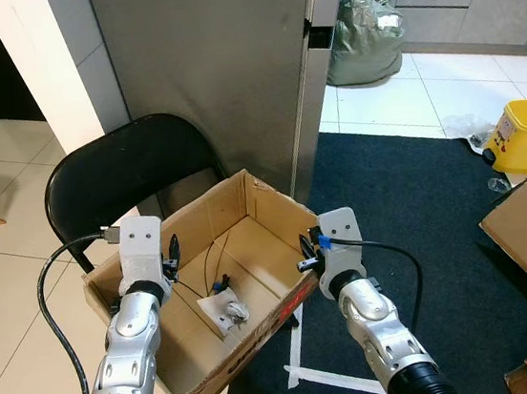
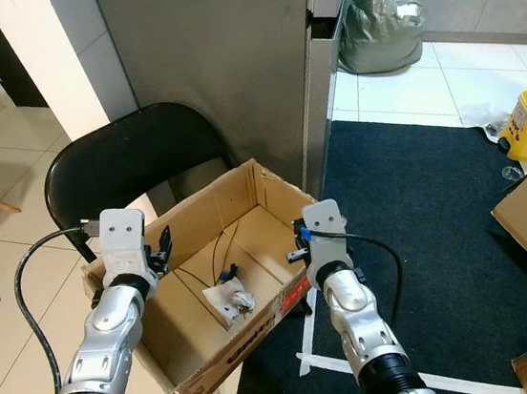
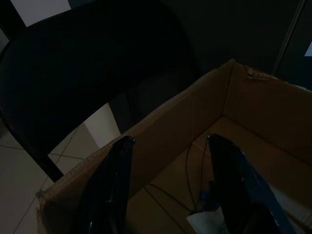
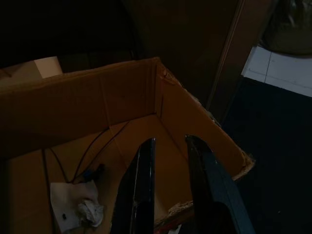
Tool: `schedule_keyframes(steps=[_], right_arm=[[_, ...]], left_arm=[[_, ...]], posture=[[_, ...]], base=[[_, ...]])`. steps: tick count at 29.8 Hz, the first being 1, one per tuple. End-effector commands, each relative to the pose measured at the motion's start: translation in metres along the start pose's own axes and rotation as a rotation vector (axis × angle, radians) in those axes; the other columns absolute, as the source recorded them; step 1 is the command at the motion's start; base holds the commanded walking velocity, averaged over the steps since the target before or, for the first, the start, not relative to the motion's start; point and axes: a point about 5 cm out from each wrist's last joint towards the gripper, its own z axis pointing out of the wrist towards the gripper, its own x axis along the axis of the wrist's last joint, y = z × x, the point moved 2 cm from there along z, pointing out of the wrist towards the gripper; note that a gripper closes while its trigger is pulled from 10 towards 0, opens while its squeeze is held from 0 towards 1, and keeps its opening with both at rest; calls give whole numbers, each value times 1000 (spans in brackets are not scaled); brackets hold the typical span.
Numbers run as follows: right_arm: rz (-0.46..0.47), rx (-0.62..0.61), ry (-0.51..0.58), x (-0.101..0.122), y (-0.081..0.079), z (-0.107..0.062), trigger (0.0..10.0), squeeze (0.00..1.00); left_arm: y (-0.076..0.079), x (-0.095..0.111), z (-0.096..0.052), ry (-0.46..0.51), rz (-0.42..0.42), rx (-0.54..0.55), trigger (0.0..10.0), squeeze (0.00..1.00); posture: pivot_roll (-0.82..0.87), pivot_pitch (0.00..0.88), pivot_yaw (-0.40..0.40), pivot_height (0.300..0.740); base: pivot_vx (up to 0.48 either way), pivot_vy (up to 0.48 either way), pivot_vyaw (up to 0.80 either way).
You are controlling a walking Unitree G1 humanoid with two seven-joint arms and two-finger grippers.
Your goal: Picking trash to rubbish bin
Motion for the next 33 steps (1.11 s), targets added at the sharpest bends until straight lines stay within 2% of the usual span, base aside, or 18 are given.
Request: schedule_keyframes(steps=[1,33], right_arm=[[12,-7,-20,-5,2,-3,10000,0],[17,28,-38,-4,-7,0,10000,0]], left_arm=[[1,-9,-2,-31,-7,-4,10000,0],[-1,-7,2,-35,-12,-5,10000,0]], posture=[[-30,100,-4,740],[-4,98,-6,740]], base=[[0,0,0],[0,0,0]])
